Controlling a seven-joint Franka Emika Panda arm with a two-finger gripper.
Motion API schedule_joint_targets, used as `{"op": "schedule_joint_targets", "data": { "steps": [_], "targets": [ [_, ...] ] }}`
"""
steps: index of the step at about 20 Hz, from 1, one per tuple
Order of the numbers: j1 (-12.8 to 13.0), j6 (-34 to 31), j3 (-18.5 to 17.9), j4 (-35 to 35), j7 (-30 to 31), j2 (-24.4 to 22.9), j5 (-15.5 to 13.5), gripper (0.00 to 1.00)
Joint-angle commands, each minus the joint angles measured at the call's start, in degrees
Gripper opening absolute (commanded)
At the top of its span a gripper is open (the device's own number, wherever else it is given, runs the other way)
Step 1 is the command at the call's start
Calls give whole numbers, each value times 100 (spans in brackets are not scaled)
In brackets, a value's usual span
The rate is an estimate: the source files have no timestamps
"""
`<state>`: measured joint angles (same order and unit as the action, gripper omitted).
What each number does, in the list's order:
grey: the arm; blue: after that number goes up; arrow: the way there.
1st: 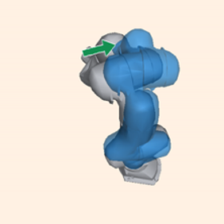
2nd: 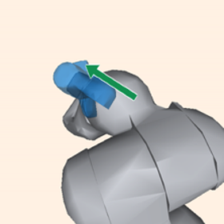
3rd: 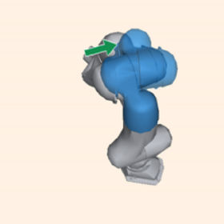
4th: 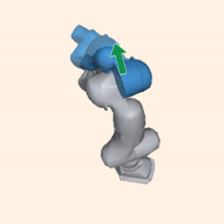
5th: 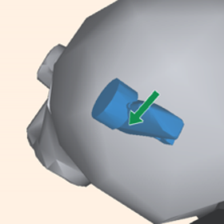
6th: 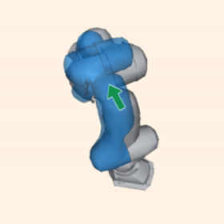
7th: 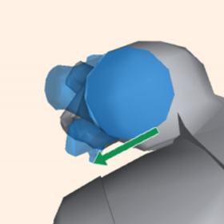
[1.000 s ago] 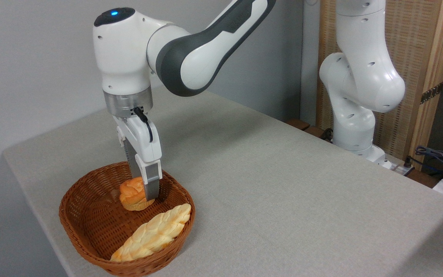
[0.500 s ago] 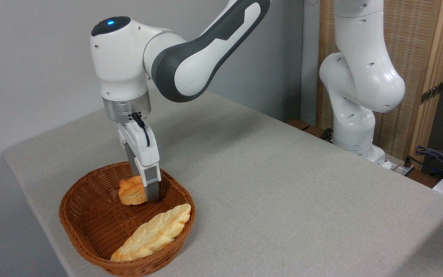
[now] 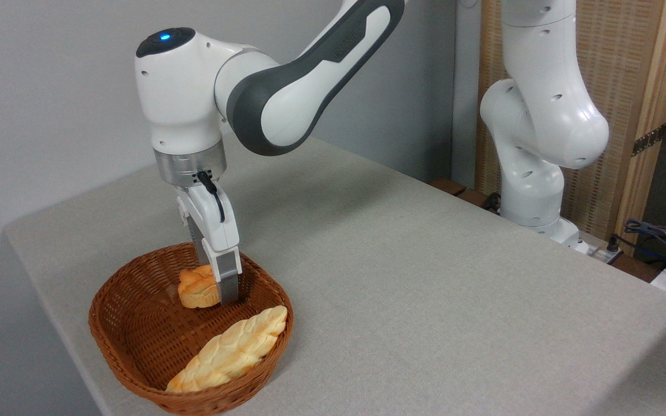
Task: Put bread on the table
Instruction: 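Close the gripper around the round orange bun, then lift the orange bun up out of the basket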
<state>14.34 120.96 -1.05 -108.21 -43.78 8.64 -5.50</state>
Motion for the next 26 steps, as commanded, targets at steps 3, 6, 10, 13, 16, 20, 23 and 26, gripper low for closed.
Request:
{"op": "schedule_joint_targets", "data": {
  "steps": [3,6,10,13,16,20,23,26],
  "targets": [
    [8,103,0,20,36,50,-74,34],
    [8,103,-9,20,36,50,-83,35],
    [8,103,-9,28,62,41,-101,36],
    [8,103,-18,37,89,15,-110,35],
    [-27,59,-70,195,97,-11,-337,35],
    [-71,24,-88,336,106,-46,-479,35],
    [-71,15,-88,336,106,-64,-488,35],
    [-80,-63,-132,345,106,-161,-496,35]
  ]
}}
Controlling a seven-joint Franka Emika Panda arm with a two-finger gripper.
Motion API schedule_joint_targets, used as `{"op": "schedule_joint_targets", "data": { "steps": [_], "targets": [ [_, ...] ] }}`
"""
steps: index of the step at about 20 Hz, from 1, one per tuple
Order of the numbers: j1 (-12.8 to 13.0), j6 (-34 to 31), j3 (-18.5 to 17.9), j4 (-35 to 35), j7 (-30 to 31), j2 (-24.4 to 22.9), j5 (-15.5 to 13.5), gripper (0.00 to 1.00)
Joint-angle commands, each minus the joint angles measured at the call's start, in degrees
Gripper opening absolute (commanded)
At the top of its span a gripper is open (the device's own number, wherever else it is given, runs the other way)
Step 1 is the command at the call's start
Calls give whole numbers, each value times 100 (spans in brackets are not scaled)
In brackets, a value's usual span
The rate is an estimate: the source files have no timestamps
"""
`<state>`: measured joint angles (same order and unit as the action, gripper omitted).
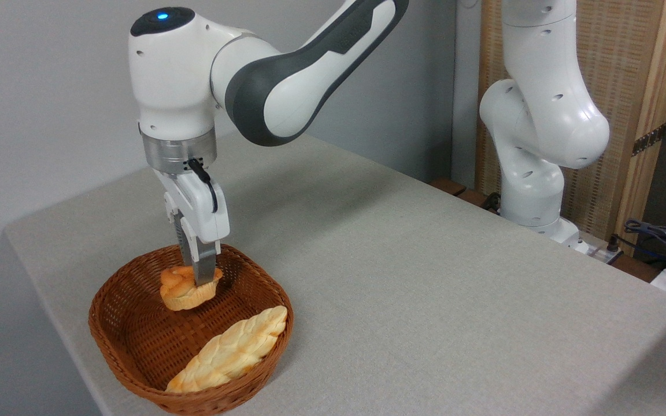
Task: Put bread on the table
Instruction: 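Lift the orange bun up out of the basket, then move the bun beside the basket, lower it onto the table, release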
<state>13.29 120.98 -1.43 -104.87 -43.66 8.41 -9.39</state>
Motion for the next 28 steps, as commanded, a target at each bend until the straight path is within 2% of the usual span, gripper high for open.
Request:
{"op": "schedule_joint_targets", "data": {
  "steps": [1,4,8,16,19,23,25,28],
  "targets": [
    [25,-135,-129,28,95,-173,-116,35],
    [16,-320,-147,36,95,-339,-177,35],
    [25,-750,-419,36,69,-691,-195,35],
    [25,-1620,-770,28,-2,-1008,-142,37],
    [33,-2094,-771,-16,-2,-1043,-116,43],
    [51,-2578,-745,-112,-19,-1052,77,43],
    [68,-2641,-718,-218,-98,-1052,121,43],
    [147,-2685,-683,-464,-142,-1052,270,50]
  ]
}}
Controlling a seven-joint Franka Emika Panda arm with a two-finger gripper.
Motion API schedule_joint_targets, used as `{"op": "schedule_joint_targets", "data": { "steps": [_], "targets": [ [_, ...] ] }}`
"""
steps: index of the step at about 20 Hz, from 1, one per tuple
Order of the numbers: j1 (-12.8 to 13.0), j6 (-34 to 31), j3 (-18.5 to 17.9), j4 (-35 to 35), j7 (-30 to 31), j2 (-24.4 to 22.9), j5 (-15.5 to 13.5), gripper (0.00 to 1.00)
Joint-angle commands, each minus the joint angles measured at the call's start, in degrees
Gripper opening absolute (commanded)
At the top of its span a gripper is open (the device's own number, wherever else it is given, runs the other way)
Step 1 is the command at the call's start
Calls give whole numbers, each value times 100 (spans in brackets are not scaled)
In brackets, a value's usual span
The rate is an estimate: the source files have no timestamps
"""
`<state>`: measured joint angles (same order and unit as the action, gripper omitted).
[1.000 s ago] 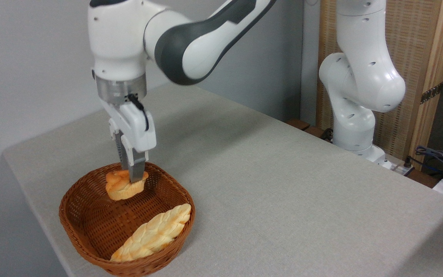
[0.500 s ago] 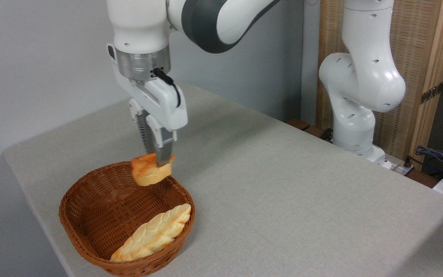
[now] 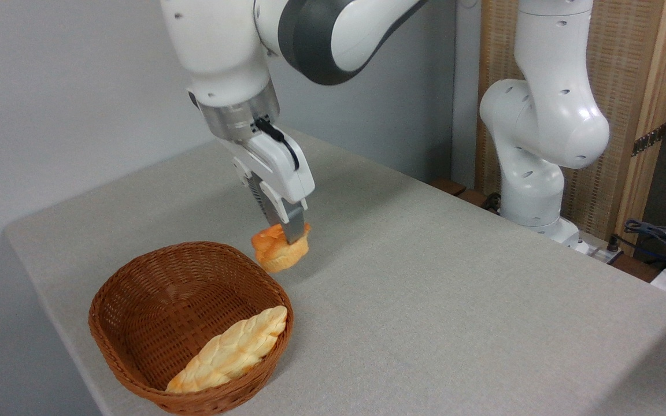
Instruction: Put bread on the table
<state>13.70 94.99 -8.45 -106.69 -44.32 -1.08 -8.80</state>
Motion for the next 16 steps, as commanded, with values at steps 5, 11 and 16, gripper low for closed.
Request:
{"op": "schedule_joint_targets", "data": {
  "steps": [5,11,16],
  "targets": [
    [203,-86,71,-370,-86,-51,265,96],
    [317,-77,71,-370,-86,46,273,100],
    [308,-33,28,-300,-86,29,317,100]
  ]
}}
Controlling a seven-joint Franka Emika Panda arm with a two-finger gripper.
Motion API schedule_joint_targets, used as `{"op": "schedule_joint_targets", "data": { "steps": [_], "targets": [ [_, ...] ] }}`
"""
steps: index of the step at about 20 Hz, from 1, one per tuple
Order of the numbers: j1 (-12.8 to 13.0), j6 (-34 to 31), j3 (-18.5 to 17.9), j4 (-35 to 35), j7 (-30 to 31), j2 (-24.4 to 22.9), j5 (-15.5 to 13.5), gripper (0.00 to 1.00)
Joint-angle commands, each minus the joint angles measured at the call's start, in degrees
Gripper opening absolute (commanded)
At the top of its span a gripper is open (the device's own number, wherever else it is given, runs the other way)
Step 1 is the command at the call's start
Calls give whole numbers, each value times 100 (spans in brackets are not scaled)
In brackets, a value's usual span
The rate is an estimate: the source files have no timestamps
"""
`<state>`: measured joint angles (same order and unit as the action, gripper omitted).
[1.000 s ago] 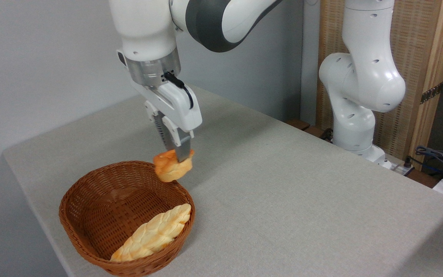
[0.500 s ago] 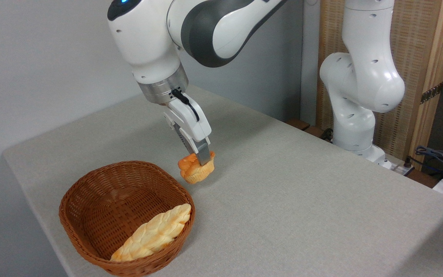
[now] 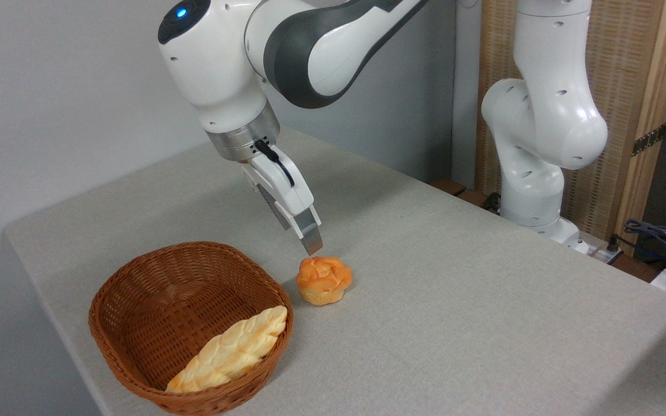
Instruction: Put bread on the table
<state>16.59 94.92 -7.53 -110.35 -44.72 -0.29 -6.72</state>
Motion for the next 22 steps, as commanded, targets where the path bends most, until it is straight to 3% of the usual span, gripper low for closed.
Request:
{"op": "schedule_joint_targets", "data": {
  "steps": [1,7,8,10,12,22],
  "targets": [
    [11,26,-91,118,-37,-77,136,100],
    [-51,587,-231,540,-11,-86,154,100],
    [-51,763,-240,541,-45,-94,214,100],
    [-51,957,-232,558,-20,-94,626,100],
    [-60,958,-232,628,-2,-86,742,100],
    [-60,1081,-513,708,-11,-94,496,100]
  ]
}}
